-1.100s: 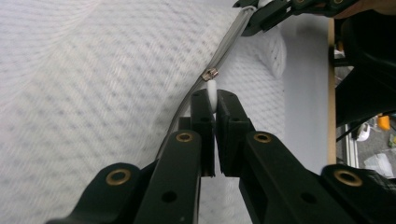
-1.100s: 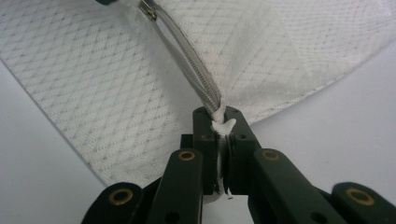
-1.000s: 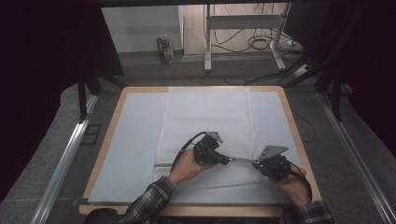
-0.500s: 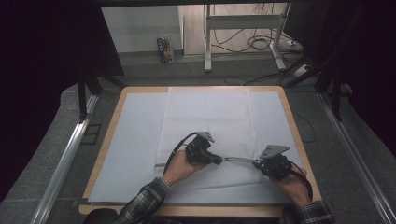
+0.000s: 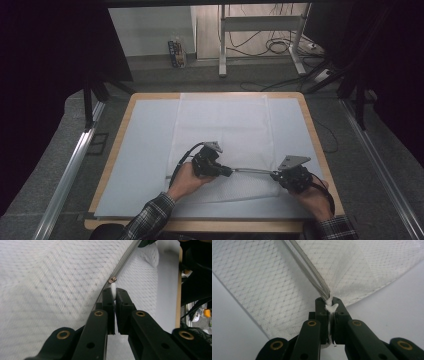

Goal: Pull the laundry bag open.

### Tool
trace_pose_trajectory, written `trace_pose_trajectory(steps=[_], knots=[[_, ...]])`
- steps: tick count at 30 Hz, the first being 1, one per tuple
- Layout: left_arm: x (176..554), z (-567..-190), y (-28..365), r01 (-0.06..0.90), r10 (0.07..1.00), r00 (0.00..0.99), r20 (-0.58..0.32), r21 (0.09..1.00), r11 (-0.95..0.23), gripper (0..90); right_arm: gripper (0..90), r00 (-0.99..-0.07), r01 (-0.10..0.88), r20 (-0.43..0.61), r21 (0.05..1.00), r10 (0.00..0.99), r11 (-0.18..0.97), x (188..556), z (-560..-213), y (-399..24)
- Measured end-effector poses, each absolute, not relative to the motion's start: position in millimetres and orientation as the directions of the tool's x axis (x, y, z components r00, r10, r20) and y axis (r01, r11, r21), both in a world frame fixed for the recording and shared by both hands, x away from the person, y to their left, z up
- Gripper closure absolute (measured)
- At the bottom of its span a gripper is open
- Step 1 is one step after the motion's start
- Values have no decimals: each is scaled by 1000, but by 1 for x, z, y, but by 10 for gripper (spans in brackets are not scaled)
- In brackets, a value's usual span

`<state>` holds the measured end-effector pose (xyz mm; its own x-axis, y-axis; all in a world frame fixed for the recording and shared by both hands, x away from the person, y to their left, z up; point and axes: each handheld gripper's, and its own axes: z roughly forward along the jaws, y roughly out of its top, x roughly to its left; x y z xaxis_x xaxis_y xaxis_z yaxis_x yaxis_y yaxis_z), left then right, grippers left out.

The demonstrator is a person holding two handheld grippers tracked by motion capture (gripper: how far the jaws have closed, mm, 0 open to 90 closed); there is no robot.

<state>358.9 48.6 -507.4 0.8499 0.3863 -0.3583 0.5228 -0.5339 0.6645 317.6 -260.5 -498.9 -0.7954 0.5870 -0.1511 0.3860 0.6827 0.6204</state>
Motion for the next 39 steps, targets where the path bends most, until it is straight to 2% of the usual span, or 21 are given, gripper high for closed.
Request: trace_pose_trajectory(steps=[39], knots=[[347,-509,100,572,477,806,-351,668,-475,870,845,-791,387,-149,631,594,673,317,-497,-264]])
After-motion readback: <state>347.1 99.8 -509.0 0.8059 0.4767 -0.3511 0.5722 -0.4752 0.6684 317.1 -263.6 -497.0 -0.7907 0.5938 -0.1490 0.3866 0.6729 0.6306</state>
